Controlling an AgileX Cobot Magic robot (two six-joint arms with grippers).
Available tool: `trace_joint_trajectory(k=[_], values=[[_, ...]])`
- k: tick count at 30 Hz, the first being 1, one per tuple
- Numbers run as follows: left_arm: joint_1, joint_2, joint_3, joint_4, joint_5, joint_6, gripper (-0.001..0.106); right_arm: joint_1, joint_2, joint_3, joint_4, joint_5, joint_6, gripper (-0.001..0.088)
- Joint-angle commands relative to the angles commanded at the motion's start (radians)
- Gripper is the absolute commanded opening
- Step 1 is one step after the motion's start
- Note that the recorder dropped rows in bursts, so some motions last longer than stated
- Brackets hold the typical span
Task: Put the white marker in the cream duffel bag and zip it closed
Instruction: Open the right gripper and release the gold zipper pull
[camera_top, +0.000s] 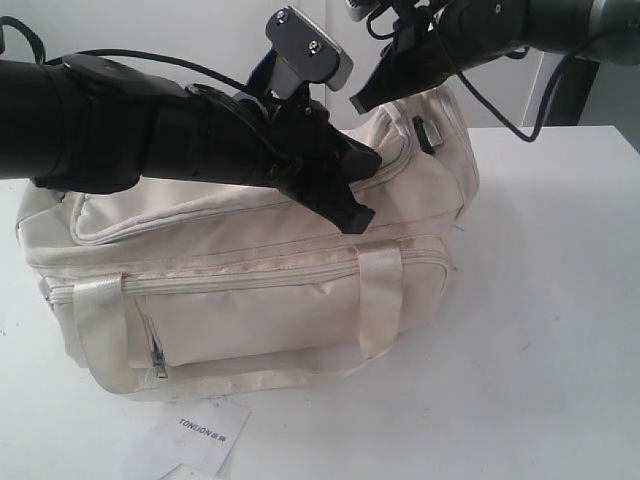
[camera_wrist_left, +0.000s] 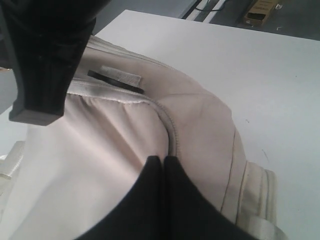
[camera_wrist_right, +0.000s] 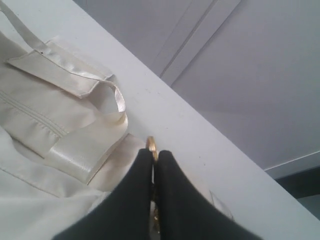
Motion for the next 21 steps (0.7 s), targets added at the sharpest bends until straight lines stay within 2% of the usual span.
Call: trace_joint_trajectory(k=[2, 4, 6, 9, 11, 14, 17, 21], values=[[0.0, 0.0, 0.0, 0.0, -0.004, 0.0, 0.002, 0.0, 0.0, 0.0, 0.0, 0.004, 0.0, 0.0195], [0.0, 0.0, 0.0, 0.0, -0.012, 0.0, 0.01, 0.0, 0.0, 0.0, 0.0, 0.005, 0.0, 0.0336], [0.0, 0.0, 0.0, 0.0, -0.027, 0.0, 0.021, 0.0, -0.002, 0.0, 0.0, 0.005, 0.007, 0.0484], [0.0, 0.0, 0.0, 0.0, -0.058, -0.016, 0.043, 0.0, -0.009, 0.0, 0.0, 0.016, 0.047, 0.0621], [0.0, 0.0, 0.0, -0.002, -0.101, -0.046, 0.055, 0.0, -0.017, 0.0, 0.0, 0.023, 0.053, 0.0641], [0.0, 0.0, 0.0, -0.002, -0.156, -0.099, 0.066, 0.0, -0.03, 0.0, 0.0, 0.053, 0.053, 0.0641], [0.0, -0.002, 0.0, -0.002, -0.192, -0.143, 0.075, 0.0, -0.046, 0.0, 0.0, 0.095, 0.061, 0.0641], [0.0, -0.006, 0.0, -0.002, -0.192, -0.152, 0.08, 0.0, -0.068, 0.0, 0.0, 0.165, 0.09, 0.0641]])
